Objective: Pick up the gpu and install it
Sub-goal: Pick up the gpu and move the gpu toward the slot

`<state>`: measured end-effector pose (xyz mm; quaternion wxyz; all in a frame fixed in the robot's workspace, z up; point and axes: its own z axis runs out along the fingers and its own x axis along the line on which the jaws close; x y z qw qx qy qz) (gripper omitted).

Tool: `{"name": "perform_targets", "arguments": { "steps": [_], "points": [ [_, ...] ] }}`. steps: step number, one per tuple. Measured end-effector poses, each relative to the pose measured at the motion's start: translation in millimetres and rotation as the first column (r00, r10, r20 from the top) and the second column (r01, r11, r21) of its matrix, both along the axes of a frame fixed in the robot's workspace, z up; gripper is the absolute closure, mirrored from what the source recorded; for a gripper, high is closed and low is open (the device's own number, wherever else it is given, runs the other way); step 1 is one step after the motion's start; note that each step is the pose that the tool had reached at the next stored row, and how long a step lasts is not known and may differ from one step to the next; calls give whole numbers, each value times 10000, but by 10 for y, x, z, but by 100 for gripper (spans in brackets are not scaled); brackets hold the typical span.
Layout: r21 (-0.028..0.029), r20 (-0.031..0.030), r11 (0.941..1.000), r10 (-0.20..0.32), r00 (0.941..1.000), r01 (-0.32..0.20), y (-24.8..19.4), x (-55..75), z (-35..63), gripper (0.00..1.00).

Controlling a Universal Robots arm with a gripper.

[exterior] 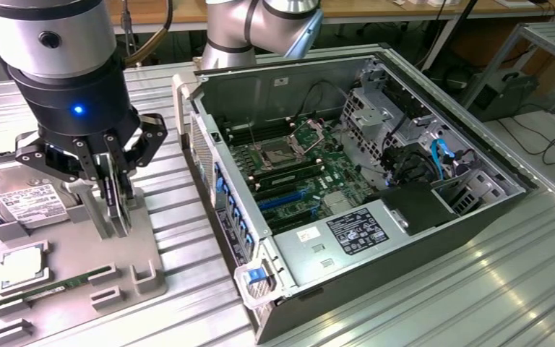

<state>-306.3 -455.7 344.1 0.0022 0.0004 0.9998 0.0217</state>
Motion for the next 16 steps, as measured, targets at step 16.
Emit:
{"name": "perform_targets", "arguments": {
  "steps": [16],
  "points": [
    [0,-1,10000,0,10000,0,-1,0,72,72]
  ]
}}
